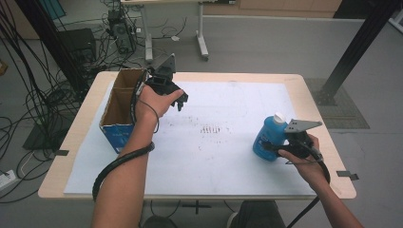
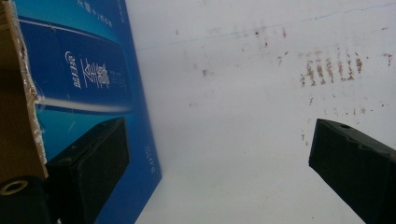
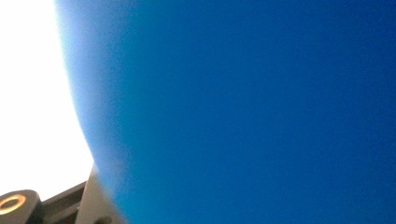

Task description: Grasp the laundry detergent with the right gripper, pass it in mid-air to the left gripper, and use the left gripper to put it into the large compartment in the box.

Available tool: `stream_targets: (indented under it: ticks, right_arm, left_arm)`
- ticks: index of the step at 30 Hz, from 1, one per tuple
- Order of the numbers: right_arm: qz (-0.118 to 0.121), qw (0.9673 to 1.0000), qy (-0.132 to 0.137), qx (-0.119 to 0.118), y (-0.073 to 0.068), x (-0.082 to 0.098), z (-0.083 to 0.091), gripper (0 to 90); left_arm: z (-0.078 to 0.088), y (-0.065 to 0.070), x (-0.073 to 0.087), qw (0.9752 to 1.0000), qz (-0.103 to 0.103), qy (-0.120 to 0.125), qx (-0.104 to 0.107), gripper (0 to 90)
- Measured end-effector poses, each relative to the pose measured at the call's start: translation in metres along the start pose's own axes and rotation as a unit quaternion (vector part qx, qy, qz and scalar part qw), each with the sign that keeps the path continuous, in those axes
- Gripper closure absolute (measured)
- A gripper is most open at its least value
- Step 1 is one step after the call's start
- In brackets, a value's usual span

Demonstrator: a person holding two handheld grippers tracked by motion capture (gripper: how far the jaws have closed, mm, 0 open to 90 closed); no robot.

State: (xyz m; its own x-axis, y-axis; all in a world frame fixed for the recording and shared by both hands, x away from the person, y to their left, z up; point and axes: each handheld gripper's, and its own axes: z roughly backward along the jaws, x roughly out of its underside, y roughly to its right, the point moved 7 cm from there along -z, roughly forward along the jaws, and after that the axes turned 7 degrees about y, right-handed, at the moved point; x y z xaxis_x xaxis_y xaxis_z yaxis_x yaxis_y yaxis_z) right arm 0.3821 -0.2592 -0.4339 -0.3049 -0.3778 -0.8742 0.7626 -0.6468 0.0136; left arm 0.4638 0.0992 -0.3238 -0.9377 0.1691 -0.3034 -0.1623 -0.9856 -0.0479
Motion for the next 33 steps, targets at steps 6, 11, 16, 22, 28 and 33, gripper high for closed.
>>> stream_targets:
  ticks: [6,11,16,22,28,33]
  right_arm:
    - [0.0,1.0,0.0,0.0,-0.0001,0.0001,0.0001,42.1]
    - [0.0,1.0,0.001,-0.001,0.0,0.0002,0.0001,42.1]
    - [0.001,1.0,0.001,-0.001,0.0001,0.0002,0.0001,42.2]
    - [-0.001,1.0,0.0,-0.001,0.0,0.0002,0.0001,42.2]
    - [-0.001,1.0,0.0,-0.001,0.0,0.0001,0.0,42.2]
    - [-0.001,1.0,-0.001,0.0,0.0,0.0,0.0,42.3]
  left_arm:
    - [0.0013,-0.0005,0.0001,1.0,0.0,0.0,-0.001,5.7]
    - [0.0012,-0.0008,0.0001,1.0,0.0,0.0,-0.001,5.7]
    - [0.0003,-0.0003,0.0,1.0,-0.001,-0.001,-0.001,5.7]
    - [0.001,-0.0002,-0.0003,1.0,-0.002,0.0,0.0,5.7]
    - [0.0017,0.0001,0.0005,1.0,0.0,-0.003,0.009,5.4]
    - [0.0031,0.0012,-0.0002,0.9999,-0.003,-0.004,0.01,5.4]
